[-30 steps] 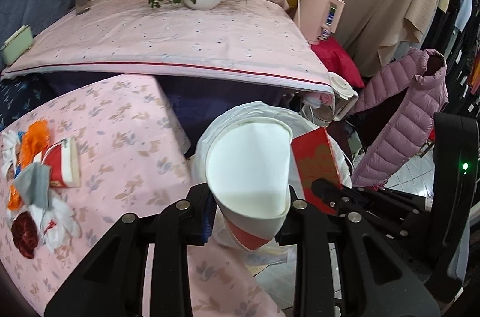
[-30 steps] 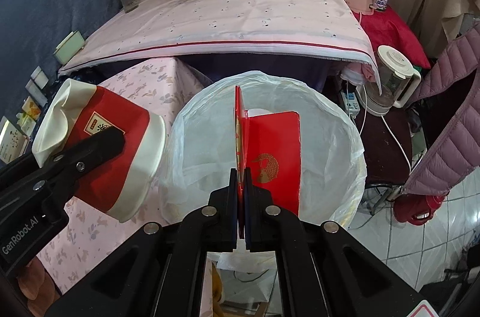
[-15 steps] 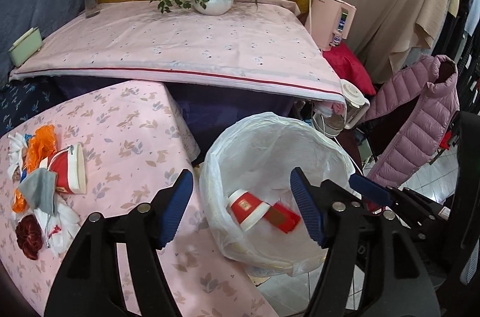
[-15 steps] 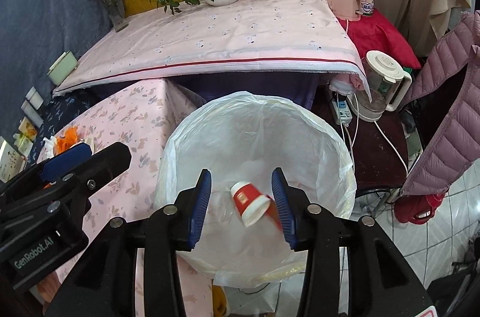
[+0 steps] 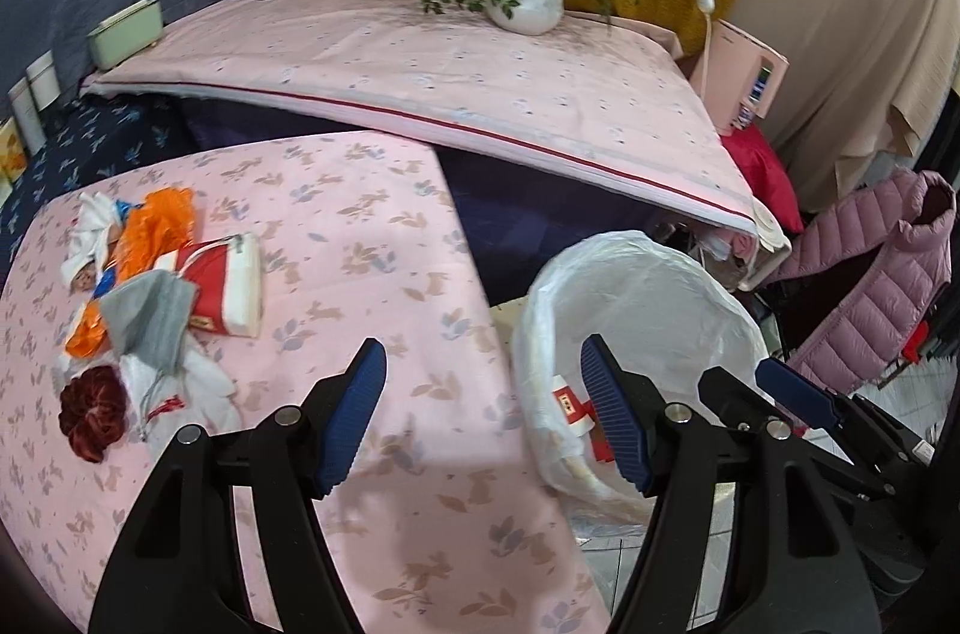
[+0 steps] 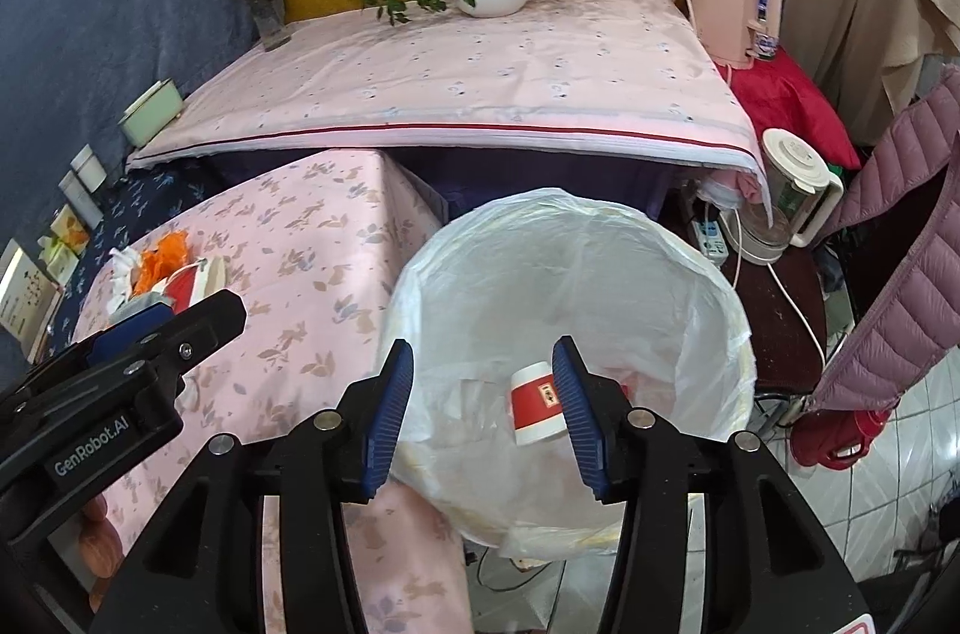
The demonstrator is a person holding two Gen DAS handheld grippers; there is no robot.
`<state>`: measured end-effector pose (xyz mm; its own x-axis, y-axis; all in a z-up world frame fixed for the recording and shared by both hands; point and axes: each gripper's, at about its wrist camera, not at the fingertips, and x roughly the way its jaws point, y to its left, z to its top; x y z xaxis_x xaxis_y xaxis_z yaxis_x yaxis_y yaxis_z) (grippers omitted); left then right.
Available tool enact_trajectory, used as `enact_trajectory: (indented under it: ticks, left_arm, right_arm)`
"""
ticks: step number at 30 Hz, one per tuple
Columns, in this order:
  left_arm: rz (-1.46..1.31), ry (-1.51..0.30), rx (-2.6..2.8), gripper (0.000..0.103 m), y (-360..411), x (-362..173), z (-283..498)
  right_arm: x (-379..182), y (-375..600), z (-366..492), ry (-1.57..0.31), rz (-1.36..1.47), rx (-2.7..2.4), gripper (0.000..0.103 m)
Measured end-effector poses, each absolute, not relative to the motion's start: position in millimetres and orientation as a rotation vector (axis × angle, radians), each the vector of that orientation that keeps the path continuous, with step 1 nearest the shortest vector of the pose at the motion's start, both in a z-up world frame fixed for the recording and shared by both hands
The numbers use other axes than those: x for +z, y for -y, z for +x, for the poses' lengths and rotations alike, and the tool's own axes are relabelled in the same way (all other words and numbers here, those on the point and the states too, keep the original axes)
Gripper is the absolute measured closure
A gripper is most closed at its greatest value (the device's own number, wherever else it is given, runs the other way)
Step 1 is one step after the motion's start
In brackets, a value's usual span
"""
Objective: Collect trash
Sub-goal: 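Move both open tools back to the trash pile on the table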
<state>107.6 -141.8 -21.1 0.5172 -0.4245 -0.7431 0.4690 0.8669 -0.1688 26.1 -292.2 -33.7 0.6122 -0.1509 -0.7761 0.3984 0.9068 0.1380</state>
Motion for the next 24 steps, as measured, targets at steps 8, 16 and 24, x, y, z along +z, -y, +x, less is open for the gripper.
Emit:
enact_trajectory:
  ticks: [8,16,24]
  left_arm:
    - [-0.006,-0.872,-0.417,0.038,88,-22,123]
    - [-0.055,-0.873,-0.291,0.031,30,-31,135]
    - [-0.093,-0.882,-0.149,0.029,-35,-44,148]
  right_arm:
    - [-27,253,41,-0.85,0.271,-0.257,0.054]
    - [-24,209,60,-0.853,0.226,-0.178,0.053]
    - [-33,160,79,-0.882,0.183,-0.083,0.053]
